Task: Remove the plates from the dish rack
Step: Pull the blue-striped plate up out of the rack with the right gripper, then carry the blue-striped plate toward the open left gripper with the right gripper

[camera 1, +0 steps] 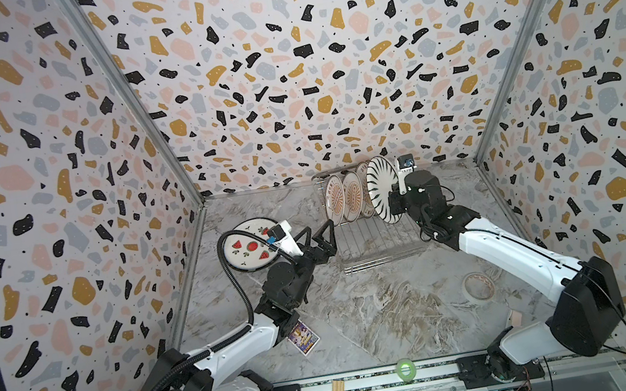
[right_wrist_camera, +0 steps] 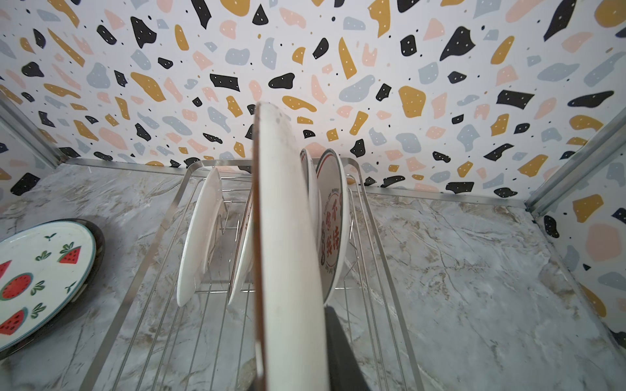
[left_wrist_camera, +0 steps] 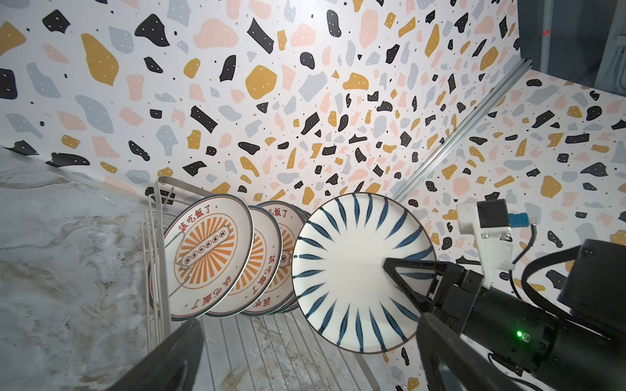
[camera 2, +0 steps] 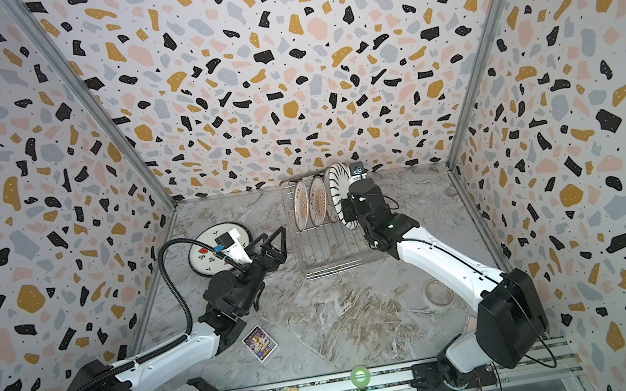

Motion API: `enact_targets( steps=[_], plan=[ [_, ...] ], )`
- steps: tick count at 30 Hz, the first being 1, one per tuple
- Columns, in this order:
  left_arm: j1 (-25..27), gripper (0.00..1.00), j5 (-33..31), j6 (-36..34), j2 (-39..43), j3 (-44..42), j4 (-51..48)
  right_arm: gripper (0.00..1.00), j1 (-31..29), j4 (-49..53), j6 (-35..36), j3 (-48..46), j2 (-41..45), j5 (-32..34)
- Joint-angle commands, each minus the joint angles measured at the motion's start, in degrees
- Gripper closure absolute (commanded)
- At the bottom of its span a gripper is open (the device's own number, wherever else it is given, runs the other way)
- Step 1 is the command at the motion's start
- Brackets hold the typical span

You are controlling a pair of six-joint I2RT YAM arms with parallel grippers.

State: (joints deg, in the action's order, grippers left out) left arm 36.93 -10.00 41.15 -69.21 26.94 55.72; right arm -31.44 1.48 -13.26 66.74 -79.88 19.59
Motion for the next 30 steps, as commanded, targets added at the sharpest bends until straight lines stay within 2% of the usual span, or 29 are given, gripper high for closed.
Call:
enact_targets(
  steps=[1,10,18,21,23,27,30],
  plan=[
    [0.27,0.0,-0.32,-1.84,0.51,1.35,1.36,0.85,1.19,-8.86,-2.49,-1.35,6.68,-3.26],
    [0.25,0.0,2.98,-9.36,2.36,2.09,-3.46,0.84,9.08,-17.42,-10.26,-11.34,14.01,-26.51],
    [0.25,0.01,13.34,-13.63,3.76,2.37,-3.92,0.85,15.42,-27.27,-17.25,-17.94,15.74,-45.08],
    [0.25,0.01,13.94,-13.17,2.75,4.26,-7.74,0.85,16.66,-31.76,-19.92,-19.3,14.69,-51.69],
    [0.35,0.0,11.21,-12.02,2.38,5.11,-10.42,0.85,17.26,-35.05,-21.59,-20.35,13.93,-54.95],
    [0.34,0.0,15.96,-8.67,0.23,4.0,-4.46,0.85,17.79,-40.83,-24.64,-21.05,11.55,-60.7],
    [0.34,0.0,16.94,-6.5,-1.8,4.17,-2.26,0.85,17.73,-45.52,-27.14,-21.68,9.91,-65.08]
  ],
)
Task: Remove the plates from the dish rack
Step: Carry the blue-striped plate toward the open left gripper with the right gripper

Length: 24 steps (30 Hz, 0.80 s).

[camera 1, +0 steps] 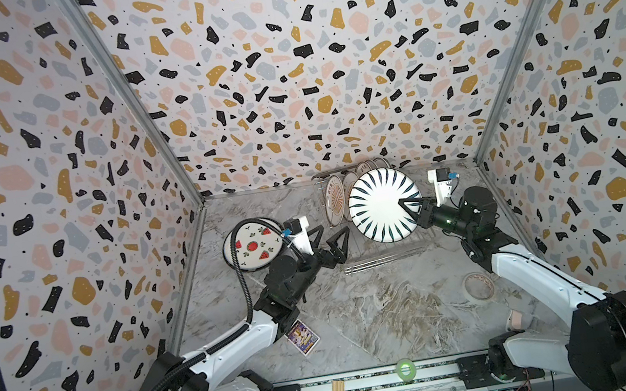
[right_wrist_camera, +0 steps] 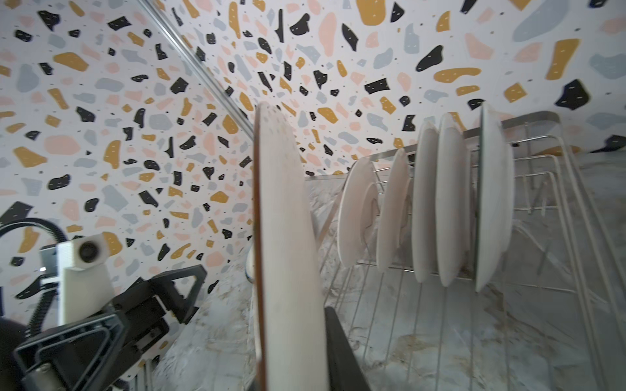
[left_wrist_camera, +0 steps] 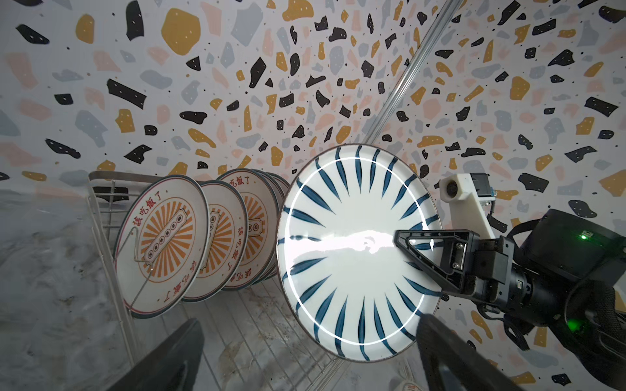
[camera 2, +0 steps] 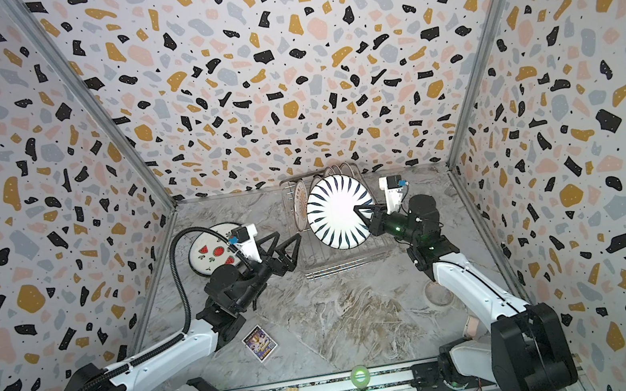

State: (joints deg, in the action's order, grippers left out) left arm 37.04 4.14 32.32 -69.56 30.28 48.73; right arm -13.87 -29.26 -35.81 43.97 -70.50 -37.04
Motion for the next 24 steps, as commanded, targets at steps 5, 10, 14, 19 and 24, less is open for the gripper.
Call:
enact_targets(
  steps=[5,10,14,19,24],
  plan=[
    [0.32,0.04,5.04,5.86,-3.59,-0.71,13.97,0.85,0.2,-20.88,-7.36,-0.31,-1.32,-12.41],
    [0.32,0.14,7.28,7.24,-5.47,0.04,16.82,0.86,0.17,-28.46,-11.61,-1.16,-4.0,-16.68],
    [0.32,0.22,6.69,7.94,-6.2,0.21,16.66,0.86,0.07,-29.72,-11.79,-1.49,-4.26,-16.99],
    [0.36,0.4,8.86,9.69,-6.92,0.38,19.07,0.86,0.0,-29.72,-11.56,-1.34,-5.0,-17.1],
    [0.33,0.51,12.55,12.3,-7.67,1.73,19.59,0.86,-0.27,-30.16,-11.6,-1.25,-5.69,-17.26]
  ],
)
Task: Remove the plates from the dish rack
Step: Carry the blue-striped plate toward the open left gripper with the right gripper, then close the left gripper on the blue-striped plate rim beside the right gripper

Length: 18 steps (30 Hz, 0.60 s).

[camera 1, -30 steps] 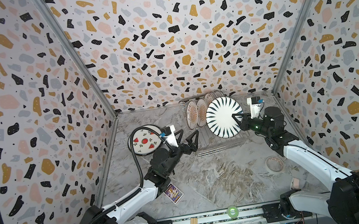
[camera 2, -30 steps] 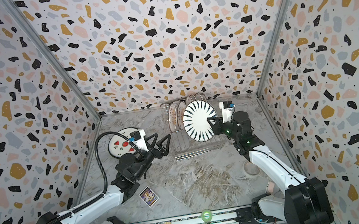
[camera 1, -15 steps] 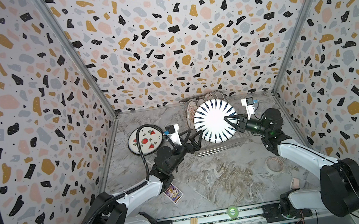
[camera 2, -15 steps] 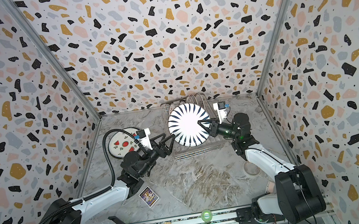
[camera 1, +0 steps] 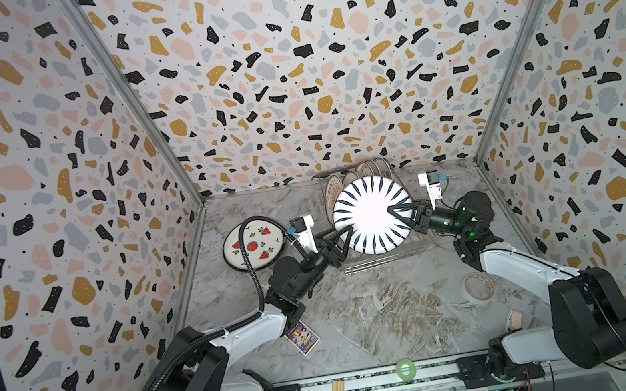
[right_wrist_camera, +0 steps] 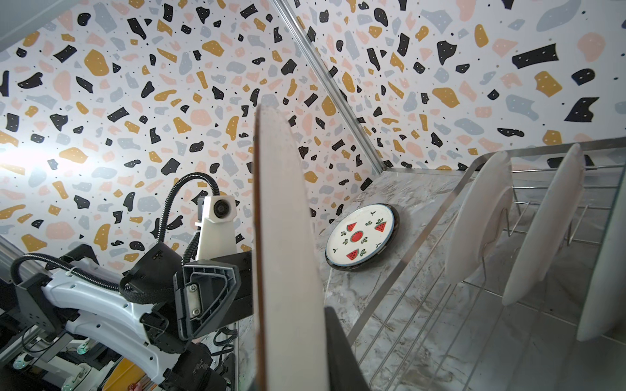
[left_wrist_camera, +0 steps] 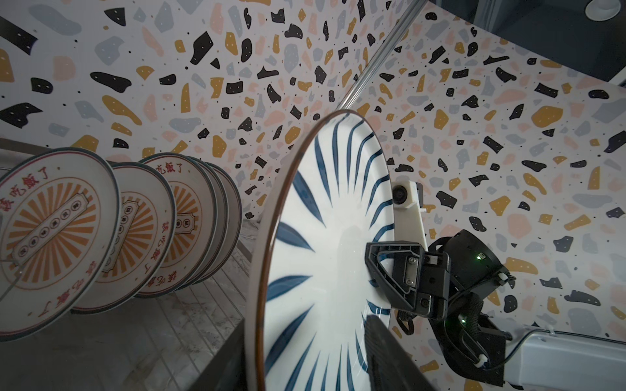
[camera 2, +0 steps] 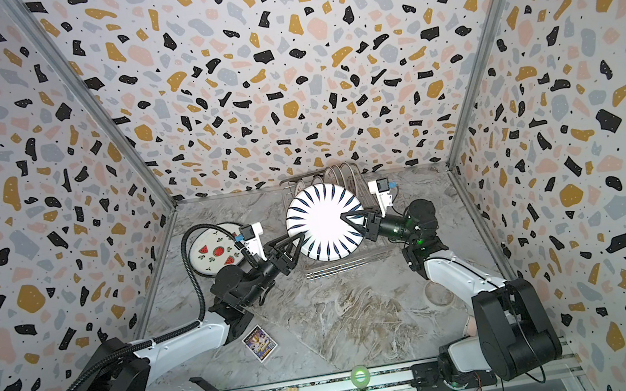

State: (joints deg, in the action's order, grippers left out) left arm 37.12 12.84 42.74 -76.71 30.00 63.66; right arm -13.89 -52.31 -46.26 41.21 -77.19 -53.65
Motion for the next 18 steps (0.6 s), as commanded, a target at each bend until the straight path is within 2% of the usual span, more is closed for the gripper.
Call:
enact_targets(
  steps=[1,18],
  plan=[
    [0.29,0.53,4.77,2.23,-0.71,2.24,5.05,0.85,-0.26,-7.17,-1.19,1.59,0.82,-0.67],
    [0.32,0.68,7.27,6.93,-2.96,2.17,11.94,0.85,-3.5,-7.45,-1.42,3.63,-2.52,-1.46]
  ],
)
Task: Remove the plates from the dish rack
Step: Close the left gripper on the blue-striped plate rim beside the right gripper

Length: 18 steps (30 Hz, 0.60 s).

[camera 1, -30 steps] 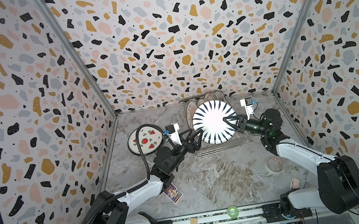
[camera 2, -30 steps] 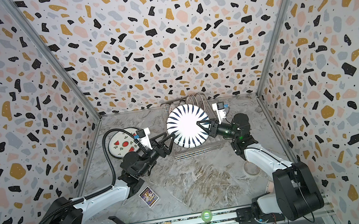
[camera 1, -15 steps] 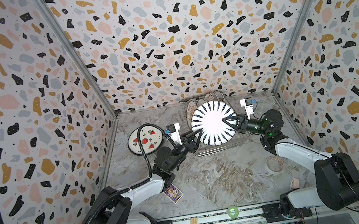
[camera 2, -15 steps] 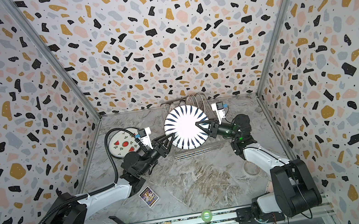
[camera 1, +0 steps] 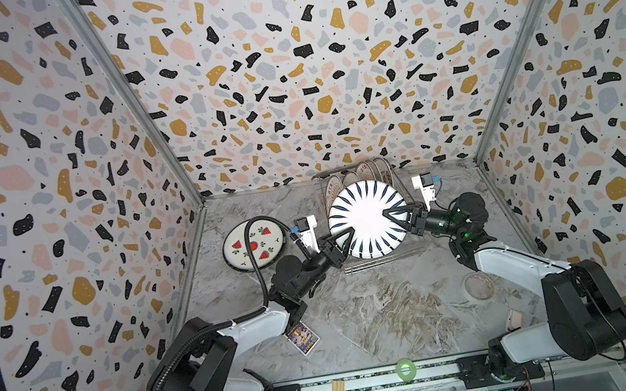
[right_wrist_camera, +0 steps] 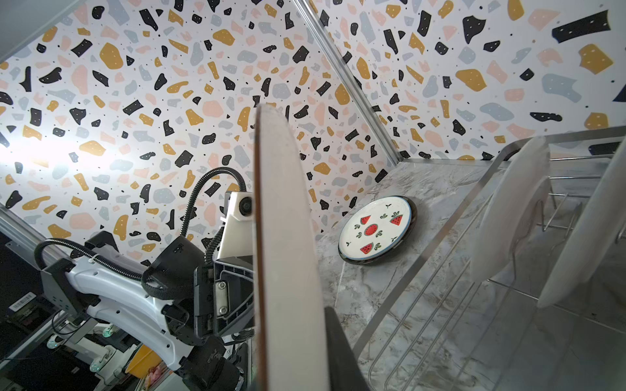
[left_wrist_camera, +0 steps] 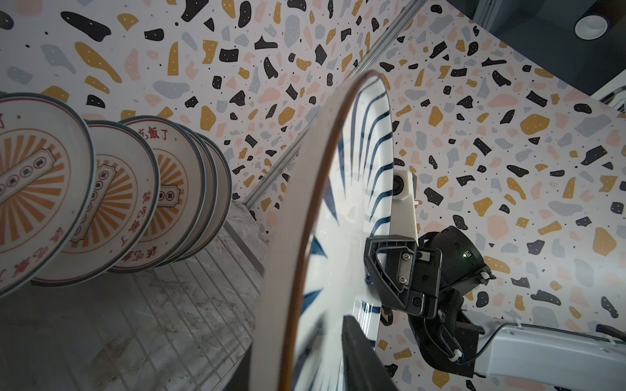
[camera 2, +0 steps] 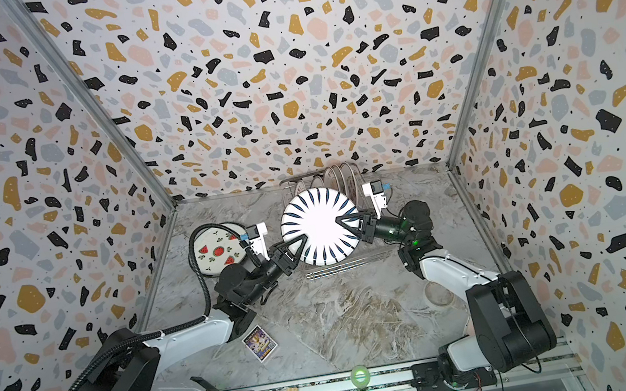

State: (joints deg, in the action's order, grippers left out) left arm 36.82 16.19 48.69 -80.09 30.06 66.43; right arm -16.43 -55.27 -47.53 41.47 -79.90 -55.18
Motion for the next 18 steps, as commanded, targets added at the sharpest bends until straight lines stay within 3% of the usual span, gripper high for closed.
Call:
enact_targets(
  steps=[1,13,18],
  plan=[
    [0.62,0.68,4.18,1.57,0.29,2.1,9.71,0.85,-1.11,-4.57,-0.15,3.44,0.02,-0.07],
    [0.84,0.84,3.77,3.82,0.19,2.1,10.35,0.82,-1.77,-4.25,0.39,3.58,-0.7,-0.71],
    [0.8,0.87,2.5,4.53,0.69,1.74,10.12,0.7,-1.84,-2.28,1.32,3.61,-0.43,-0.84]
  ],
)
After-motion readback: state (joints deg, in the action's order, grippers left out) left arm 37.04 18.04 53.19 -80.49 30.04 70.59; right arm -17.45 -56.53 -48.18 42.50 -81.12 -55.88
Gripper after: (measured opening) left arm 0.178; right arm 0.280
